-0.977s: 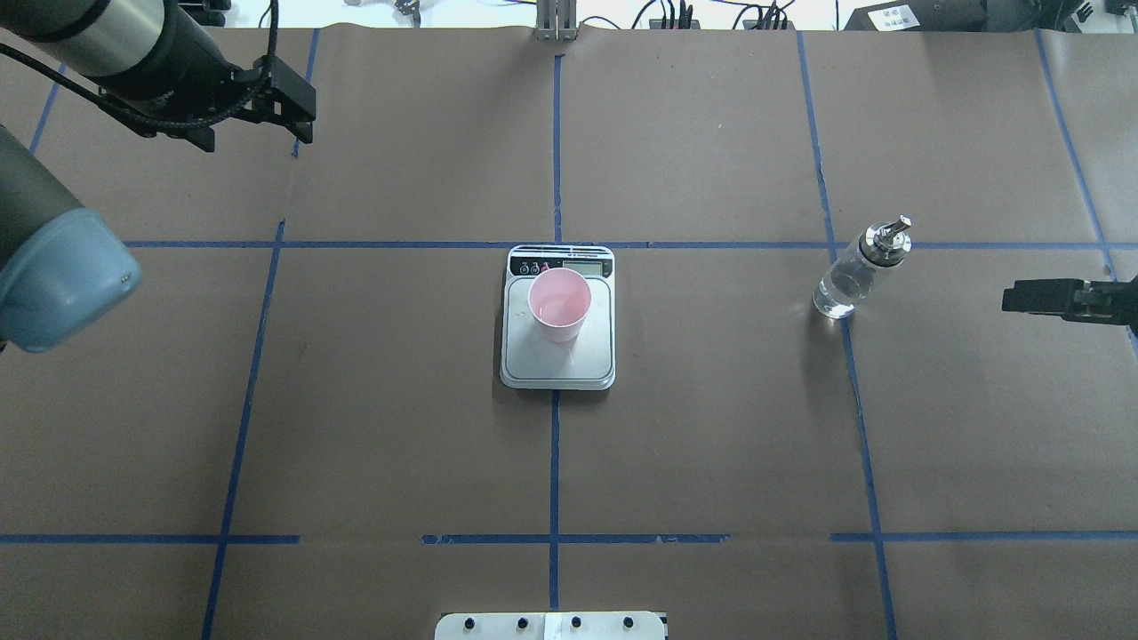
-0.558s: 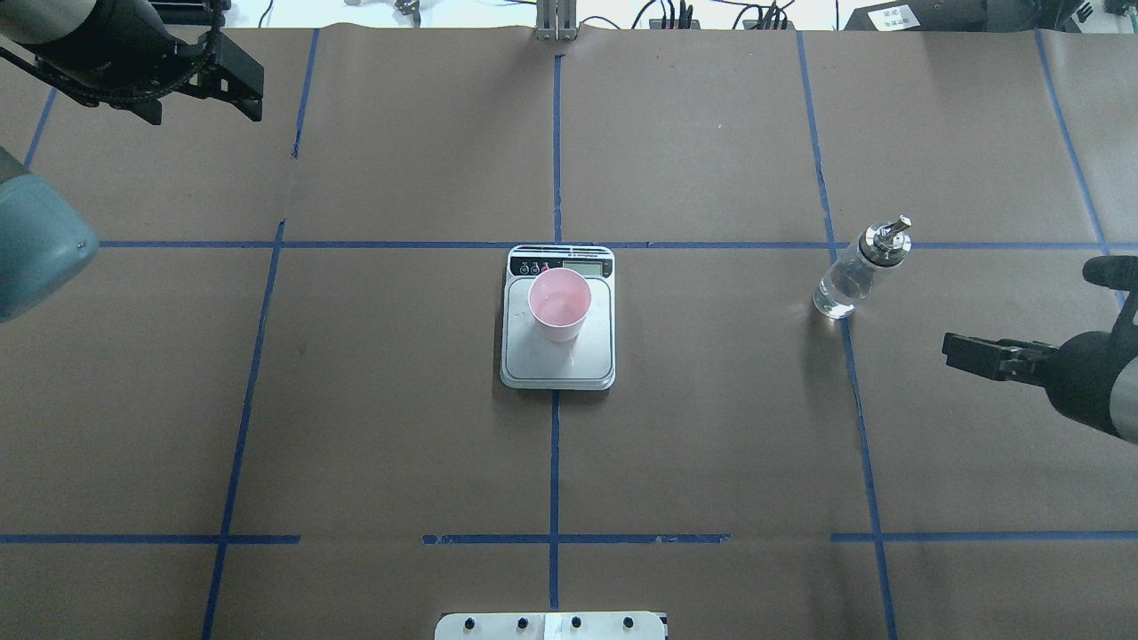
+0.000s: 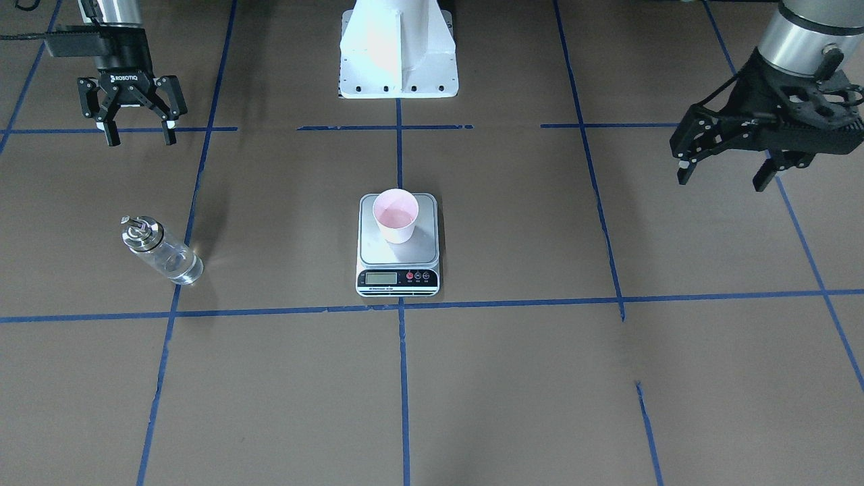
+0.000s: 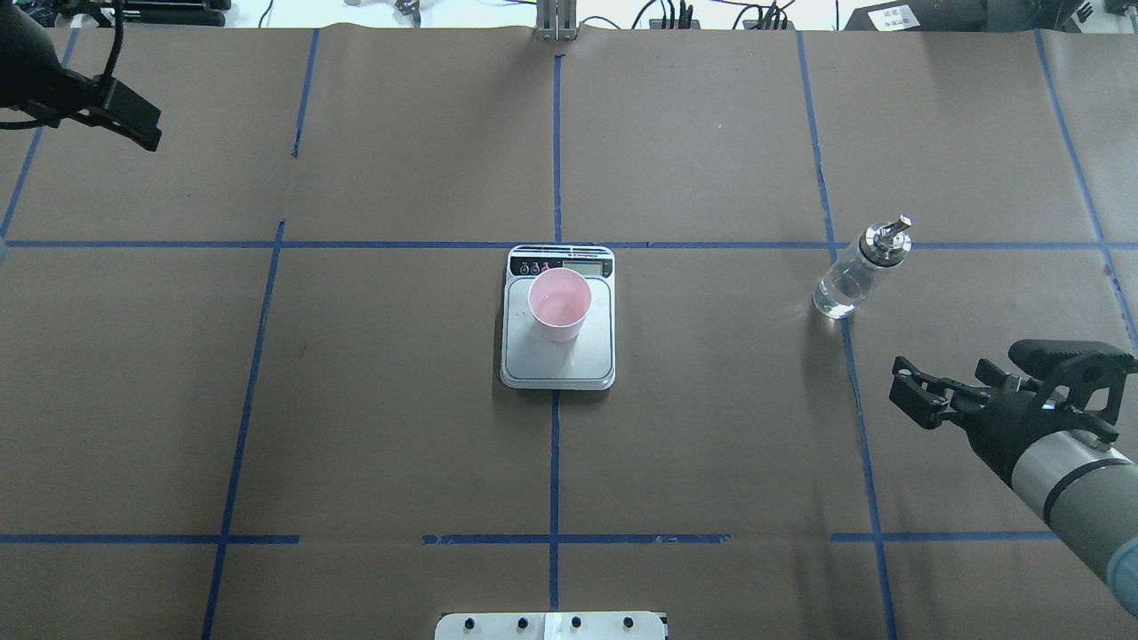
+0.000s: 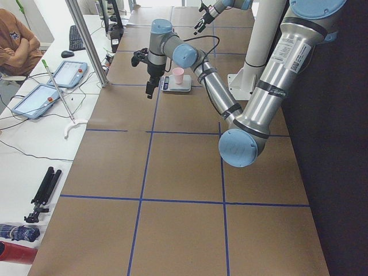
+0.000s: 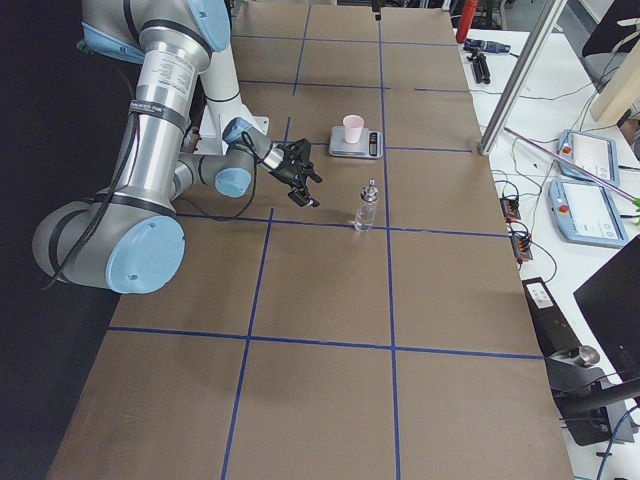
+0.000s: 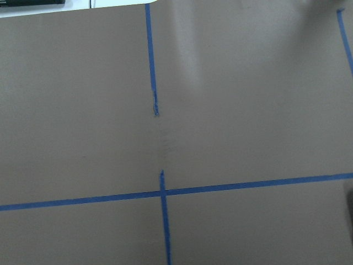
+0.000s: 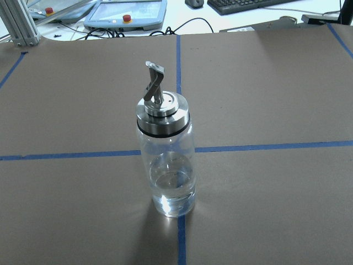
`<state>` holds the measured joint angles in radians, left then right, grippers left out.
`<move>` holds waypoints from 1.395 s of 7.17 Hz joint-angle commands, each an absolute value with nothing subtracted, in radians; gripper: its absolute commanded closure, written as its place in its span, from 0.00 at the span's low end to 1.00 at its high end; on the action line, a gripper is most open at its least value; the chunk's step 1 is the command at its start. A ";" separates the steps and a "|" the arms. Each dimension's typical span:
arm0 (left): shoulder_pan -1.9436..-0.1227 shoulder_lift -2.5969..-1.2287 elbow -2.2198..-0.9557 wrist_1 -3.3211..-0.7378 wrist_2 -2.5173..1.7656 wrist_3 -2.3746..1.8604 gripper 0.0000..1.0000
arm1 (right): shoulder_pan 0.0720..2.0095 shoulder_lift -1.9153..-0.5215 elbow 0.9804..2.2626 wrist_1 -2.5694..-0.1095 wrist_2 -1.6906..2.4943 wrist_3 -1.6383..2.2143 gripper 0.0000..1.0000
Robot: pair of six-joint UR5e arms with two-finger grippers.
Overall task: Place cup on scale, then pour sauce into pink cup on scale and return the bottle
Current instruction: 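Withdraw the left arm while the right gripper approaches the glass bottle, then move the right gripper up to the glass bottle's base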
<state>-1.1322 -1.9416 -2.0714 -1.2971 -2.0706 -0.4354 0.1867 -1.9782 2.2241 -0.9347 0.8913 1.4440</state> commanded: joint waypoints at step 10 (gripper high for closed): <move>-1.474 -1.700 -1.623 -1.810 -2.154 0.153 0.00 | 0.143 -1.818 1.922 -0.657 0.634 1.211 0.00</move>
